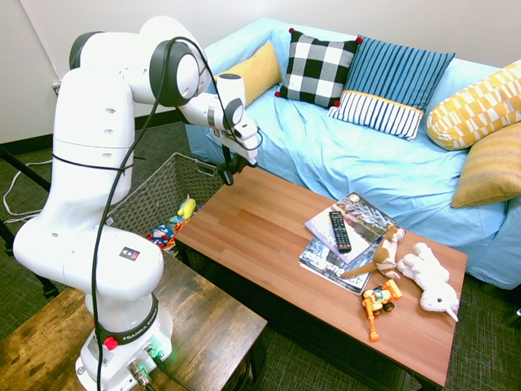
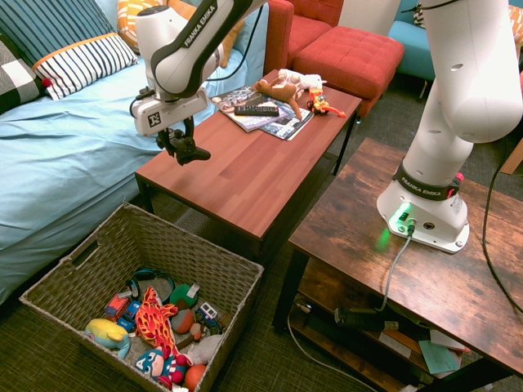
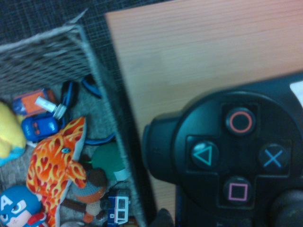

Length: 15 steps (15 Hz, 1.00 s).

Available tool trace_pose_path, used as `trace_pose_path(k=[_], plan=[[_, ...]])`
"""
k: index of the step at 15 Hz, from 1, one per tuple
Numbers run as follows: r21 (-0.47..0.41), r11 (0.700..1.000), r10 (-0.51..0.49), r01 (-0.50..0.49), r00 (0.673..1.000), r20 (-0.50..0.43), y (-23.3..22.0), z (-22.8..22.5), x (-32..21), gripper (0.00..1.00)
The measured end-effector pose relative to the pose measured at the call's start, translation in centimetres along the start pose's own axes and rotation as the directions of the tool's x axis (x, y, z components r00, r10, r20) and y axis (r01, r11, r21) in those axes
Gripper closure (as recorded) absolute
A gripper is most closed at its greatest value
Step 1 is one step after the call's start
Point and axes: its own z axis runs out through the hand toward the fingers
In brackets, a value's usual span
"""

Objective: Put the gamepad in the basket

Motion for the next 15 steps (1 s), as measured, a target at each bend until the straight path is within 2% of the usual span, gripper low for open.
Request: trace_pose_path(k=[2,4,9,14,15], plan=[[0.001,0.997,-0.08,0.08,0.997,-0.007,-2.8,-0.3,-4.6,1.0],[-0.01,0.991,-0.136,0.136,0.991,0.006,-5.2,1.5,-8.2,1.0],[-0.088,0.972,-0.214,0.22,0.974,0.069,-9.0,11.8,-13.5,1.0],[-0.162,0.938,-0.29,0.308,0.949,0.126,-9.5,20.8,-16.2,1.0],[-0.176,0.93,-0.303,0.324,0.943,0.134,-9.5,21.9,-16.8,0.0]])
